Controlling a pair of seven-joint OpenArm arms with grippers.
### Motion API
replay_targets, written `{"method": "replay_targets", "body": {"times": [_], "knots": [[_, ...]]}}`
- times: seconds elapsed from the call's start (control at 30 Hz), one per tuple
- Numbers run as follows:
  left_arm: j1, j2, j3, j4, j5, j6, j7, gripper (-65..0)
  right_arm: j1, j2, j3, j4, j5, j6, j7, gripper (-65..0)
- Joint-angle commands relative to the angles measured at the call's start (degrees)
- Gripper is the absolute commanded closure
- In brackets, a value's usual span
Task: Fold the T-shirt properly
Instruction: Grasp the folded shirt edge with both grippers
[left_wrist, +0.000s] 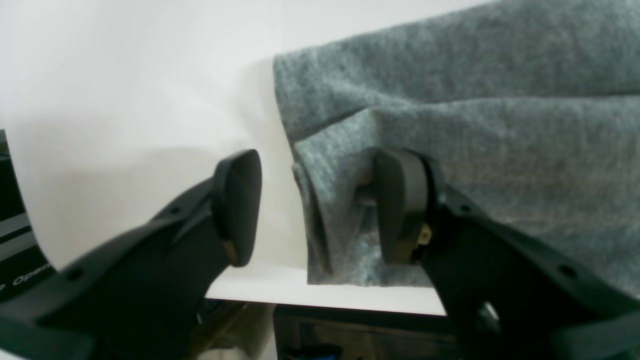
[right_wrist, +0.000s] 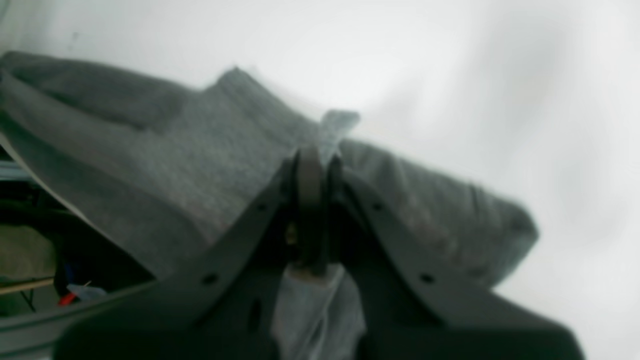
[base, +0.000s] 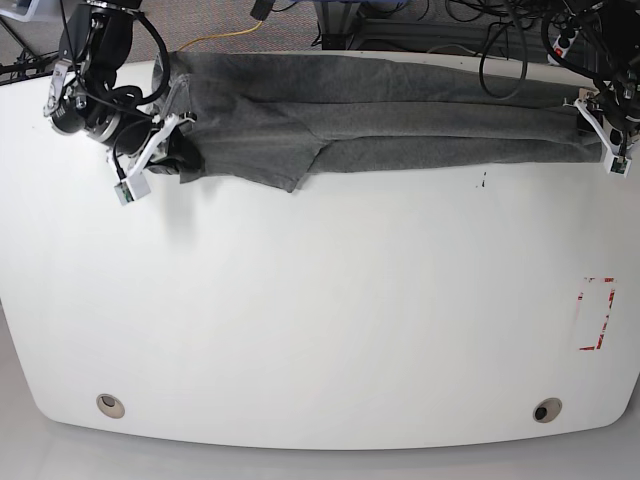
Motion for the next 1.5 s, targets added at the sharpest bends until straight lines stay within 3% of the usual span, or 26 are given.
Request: {"method": "replay_targets", "body": {"times": [0.0, 0.33, 0.47, 0.63, 0.73, 0.83, 0.93, 1.07, 1.27, 1.33, 1.47], "knots": [[-0.14, -1.23, 0.64, 0.84, -0.22, 0.14, -0.57, -33.8, -1.00, 1.44, 0.52, 1.67, 2.46, 0.09, 0.98, 0.0], [-0.14, -1.58, 1.79, 1.02, -0.22, 0.14, -0.57, -33.8, -5.04, 1.79, 0.96, 1.14, 3.25, -0.26, 1.07, 0.0], [-0.14, -1.58, 1.70, 1.10, -0.22, 0.14, -0.57, -33.8, -5.74, 1.79, 1.05, 1.14, -0.09, -0.26, 1.25, -4.9], [-1.11, -1.58, 1.61, 1.10, -0.22, 0.14, -0.66, -33.8, -6.89, 1.88, 1.75, 2.37, -3.87, -0.26, 1.25, -22.0], [-1.37, -1.58, 1.43, 1.10, -0.22, 0.14, -0.66, -33.8, -8.65, 1.62, 5.97, 6.33, -4.92, -0.26, 0.98, -39.5], [-1.81, -1.58, 1.52, 2.33, -0.49, 0.14, -0.66, -33.8, -10.49, 1.62, 8.44, 9.76, -4.48, -0.26, 0.98, -49.3], [-2.08, -1.40, 1.43, 4.44, -0.57, 0.14, -0.66, -33.8, -11.11, 1.44, 9.14, 10.90, -3.69, 0.18, 0.98, -50.1], [-2.16, -1.14, 1.43, 7.52, -0.75, 0.14, -0.66, -33.8, -11.20, 0.82, 8.79, 10.64, 2.11, 0.27, 0.98, -50.1], [-1.90, 0.18, 1.61, 12.18, -3.30, 0.14, -0.49, -33.8, -9.09, -1.99, 3.78, 10.55, 5.10, -0.17, 1.07, -49.9], [-1.81, 0.45, 1.70, 12.53, -3.21, 0.14, -0.49, -33.8, -8.38, -3.13, 1.67, 9.41, 5.01, -0.26, 1.25, -47.1], [-0.05, 1.41, 1.70, 12.36, -3.04, 0.14, -0.49, -33.8, -6.98, -5.24, 0.52, 7.03, 3.52, -0.35, 1.33, -35.0]]}}
